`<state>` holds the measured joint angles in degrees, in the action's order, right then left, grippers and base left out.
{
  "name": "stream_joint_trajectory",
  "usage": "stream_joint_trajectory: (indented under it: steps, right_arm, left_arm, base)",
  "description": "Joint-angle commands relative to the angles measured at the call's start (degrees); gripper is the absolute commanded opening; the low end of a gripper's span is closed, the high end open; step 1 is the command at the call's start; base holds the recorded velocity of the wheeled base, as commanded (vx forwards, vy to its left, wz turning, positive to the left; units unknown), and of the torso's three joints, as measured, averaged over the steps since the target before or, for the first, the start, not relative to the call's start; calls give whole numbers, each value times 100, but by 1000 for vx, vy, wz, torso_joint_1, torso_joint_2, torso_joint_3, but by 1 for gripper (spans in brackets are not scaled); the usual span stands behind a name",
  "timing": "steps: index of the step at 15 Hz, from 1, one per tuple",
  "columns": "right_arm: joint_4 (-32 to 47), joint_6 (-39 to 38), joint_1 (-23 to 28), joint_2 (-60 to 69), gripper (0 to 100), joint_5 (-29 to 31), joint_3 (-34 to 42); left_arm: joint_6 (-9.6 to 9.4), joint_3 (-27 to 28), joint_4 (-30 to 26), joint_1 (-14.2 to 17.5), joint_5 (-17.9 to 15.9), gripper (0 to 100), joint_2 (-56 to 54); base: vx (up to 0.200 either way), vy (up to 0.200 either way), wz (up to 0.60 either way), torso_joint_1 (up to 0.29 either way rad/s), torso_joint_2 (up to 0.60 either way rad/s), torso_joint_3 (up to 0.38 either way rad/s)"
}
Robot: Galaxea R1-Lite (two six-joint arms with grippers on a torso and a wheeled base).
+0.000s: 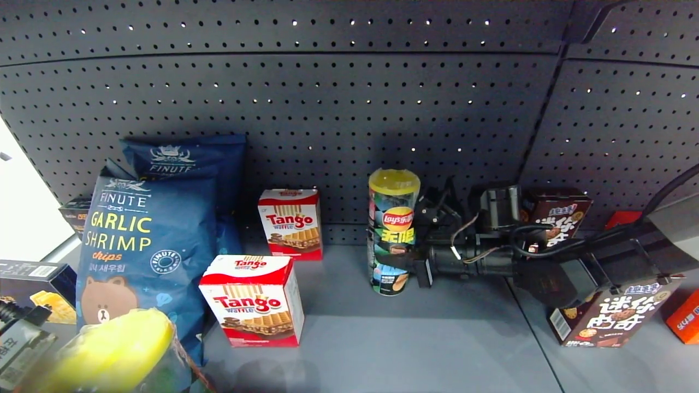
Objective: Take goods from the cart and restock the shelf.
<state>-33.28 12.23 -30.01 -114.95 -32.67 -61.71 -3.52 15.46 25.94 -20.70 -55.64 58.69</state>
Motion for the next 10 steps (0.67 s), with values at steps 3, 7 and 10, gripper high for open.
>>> stream_joint_trajectory:
  steps: [3,7,10]
  right_arm:
    - [67,-19,-180,482,0,226,326]
    - [278,-115,-497,1370,0,745,897]
    - [173,-133,-629,1818,0,903,1407]
  left_arm:
    - [1,1,7,-4,0,0,-6]
    - [10,-8,-1,-4,-8,0,-50]
    - [10,-8,-1,-13,-8,0,-50]
  base:
    - [0,0,0,0,0,0]
    - [0,0,0,0,0,0]
    - [0,0,0,0,0,0]
